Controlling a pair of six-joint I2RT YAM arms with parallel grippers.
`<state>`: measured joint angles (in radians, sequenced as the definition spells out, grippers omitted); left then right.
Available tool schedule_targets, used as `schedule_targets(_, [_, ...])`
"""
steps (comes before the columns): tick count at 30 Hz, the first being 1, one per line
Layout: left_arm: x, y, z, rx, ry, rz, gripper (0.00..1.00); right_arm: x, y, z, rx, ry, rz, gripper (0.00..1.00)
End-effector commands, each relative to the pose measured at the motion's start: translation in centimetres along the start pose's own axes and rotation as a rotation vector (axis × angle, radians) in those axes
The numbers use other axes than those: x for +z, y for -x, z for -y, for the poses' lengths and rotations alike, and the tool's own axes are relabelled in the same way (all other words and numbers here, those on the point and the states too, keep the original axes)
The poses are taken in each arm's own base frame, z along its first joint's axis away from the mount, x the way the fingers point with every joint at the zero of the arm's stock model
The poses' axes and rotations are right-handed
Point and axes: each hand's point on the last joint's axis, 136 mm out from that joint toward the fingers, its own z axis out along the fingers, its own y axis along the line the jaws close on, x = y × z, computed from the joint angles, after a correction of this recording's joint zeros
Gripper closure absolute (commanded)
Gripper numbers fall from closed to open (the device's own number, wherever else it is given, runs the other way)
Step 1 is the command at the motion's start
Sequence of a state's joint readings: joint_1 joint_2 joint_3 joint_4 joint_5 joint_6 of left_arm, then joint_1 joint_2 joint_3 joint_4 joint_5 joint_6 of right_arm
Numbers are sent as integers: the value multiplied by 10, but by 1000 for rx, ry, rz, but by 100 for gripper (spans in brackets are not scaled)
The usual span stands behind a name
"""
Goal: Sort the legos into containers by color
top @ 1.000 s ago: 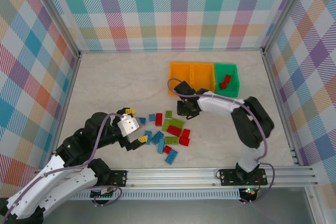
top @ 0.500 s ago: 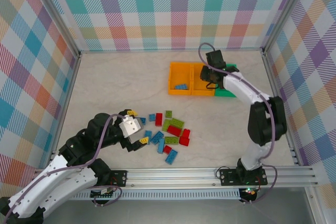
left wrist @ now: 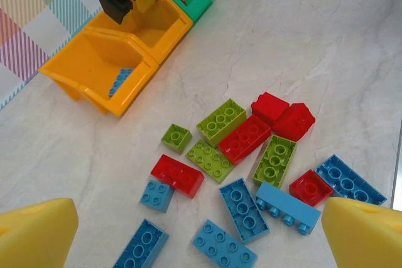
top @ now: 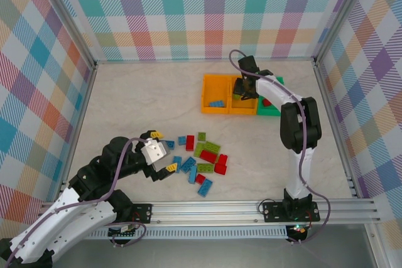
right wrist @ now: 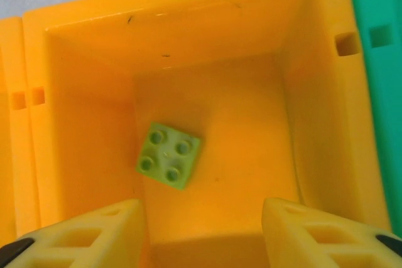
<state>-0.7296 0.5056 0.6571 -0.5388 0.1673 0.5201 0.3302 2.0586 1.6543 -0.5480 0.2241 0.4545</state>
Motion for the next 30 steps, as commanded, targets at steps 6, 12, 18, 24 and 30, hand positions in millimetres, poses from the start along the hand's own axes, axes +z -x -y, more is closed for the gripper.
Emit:
schedule_targets(6, [0,3,-5,-13,20,24,0,-104,-11,-23,-89,217,91,45])
schedule_targets(12, [0,2,-2,-16,-7,24,0,-157,-112,-73,-393,471,23,43])
schedule_targets(18, [1,4,0,-32,-28,37,0,-161,-199,-100,-607,559,-175,37])
schedule_targets(24, [1,3,0,-41,-32,34,0,-121,-234,-105,-631,499,-340,28])
schedule_targets(30, [1,3,-1,-55,-28,46,0,-95,-246,-106,-640,451,-396,19])
